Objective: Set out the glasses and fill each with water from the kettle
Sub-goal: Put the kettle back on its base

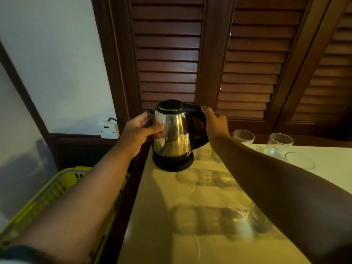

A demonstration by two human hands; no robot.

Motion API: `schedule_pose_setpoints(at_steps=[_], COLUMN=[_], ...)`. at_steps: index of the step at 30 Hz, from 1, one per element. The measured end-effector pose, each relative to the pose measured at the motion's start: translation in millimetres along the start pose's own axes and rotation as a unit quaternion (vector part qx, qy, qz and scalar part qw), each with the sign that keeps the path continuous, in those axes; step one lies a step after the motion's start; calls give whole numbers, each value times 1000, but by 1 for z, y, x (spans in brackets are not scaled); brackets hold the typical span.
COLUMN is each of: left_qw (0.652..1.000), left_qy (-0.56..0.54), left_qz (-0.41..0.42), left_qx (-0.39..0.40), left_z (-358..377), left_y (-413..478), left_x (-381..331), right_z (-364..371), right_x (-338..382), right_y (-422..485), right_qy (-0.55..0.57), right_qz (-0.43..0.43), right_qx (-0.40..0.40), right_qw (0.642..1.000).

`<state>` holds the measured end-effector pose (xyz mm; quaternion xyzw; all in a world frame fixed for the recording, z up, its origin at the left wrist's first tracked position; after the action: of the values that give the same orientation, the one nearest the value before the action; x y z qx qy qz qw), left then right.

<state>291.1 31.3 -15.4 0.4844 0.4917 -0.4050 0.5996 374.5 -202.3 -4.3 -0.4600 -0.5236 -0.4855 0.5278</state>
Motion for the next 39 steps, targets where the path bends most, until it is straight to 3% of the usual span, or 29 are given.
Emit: schedule_pose_setpoints(at_steps=[22,39], left_qw=[1000,1000], left_qy=[22,-24], left_qz=[20,-3], left_qx=[2,-13], left_z=[4,3], left_y=[8,0], left_x=[12,31], right_z=[-10,-6], right_x=[-20,-18], right_y=[9,-5], right_qy=[-22,-86], right_qz=[6,43], right_qx=[-17,-7], right_qw=[1000,995])
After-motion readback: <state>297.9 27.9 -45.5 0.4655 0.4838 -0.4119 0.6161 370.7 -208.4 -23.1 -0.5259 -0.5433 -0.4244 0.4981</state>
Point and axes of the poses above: each hand's wrist, its own y-axis towards the middle knuckle, its own z-axis out of the palm, x = y × z, the point moved 9 cm from there along y, towards the middle knuckle
